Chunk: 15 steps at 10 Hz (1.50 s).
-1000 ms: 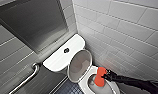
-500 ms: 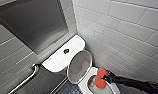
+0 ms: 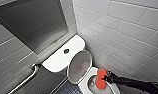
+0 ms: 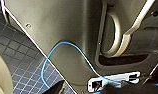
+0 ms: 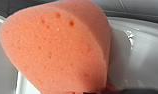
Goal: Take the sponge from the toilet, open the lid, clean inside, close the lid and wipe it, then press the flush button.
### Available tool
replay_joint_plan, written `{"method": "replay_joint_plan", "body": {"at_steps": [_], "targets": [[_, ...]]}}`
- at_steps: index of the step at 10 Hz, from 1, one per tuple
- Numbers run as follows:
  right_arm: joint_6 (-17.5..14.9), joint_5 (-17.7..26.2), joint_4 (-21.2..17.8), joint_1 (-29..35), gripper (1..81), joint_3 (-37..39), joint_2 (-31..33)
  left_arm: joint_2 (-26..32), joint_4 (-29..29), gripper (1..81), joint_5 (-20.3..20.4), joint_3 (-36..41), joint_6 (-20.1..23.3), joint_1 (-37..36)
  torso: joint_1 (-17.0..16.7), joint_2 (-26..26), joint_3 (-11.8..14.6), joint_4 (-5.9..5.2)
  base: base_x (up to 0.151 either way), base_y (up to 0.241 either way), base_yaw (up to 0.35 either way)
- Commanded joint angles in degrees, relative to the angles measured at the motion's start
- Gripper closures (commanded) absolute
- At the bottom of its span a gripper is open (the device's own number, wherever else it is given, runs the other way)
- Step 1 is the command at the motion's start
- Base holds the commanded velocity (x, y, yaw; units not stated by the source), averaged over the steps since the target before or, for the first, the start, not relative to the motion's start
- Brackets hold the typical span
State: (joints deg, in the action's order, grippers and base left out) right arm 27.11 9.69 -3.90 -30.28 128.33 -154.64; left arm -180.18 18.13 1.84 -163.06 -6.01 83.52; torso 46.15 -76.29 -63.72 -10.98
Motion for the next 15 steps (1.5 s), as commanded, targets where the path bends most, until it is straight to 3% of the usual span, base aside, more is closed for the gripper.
{"method": "replay_joint_plan", "body": {"at_steps": [1,4,6,7,8,11,15], "targets": [[-0.8,9.5,-1.2,5.0,81.1,-2.8,4.6,-0.5,0.2,1.0,-4.8,-0.2,0.4,2.0,0.0,0.0,0.0,0.0,0.0,0.0,0.0],[-1.3,14.0,0.4,6.2,81.1,7.8,-0.7,-0.4,0.2,1.0,-4.7,-0.2,0.4,2.0,0.0,0.0,0.0,0.0,0.0,0.0,0.0],[-1.3,13.3,0.3,5.2,81.1,5.9,0.4,-0.7,0.2,1.0,-4.7,-0.2,0.5,2.0,0.0,0.0,0.0,0.0,0.0,0.0,0.0],[-0.2,8.6,0.2,3.8,81.1,0.7,3.2,-0.6,0.2,1.0,-4.7,0.1,0.5,2.0,0.0,0.0,0.0,0.0,0.0,0.0,0.0],[3.2,3.8,0.1,2.8,81.1,-2.6,5.2,-0.6,0.2,1.0,-4.7,0.2,0.8,2.0,0.0,0.0,0.0,0.0,0.0,0.0,0.0],[13.7,0.2,0.1,1.8,81.1,-2.7,5.7,-0.7,0.2,1.0,-4.7,0.3,1.0,2.0,0.0,0.0,0.0,0.0,0.0,0.0,0.0],[14.1,-7.0,1.3,-1.8,81.1,-9.6,10.2,-0.7,0.2,1.0,-4.7,0.5,1.0,2.0,0.0,0.0,0.0,-0.02,0.0,0.0,0.0]]}}
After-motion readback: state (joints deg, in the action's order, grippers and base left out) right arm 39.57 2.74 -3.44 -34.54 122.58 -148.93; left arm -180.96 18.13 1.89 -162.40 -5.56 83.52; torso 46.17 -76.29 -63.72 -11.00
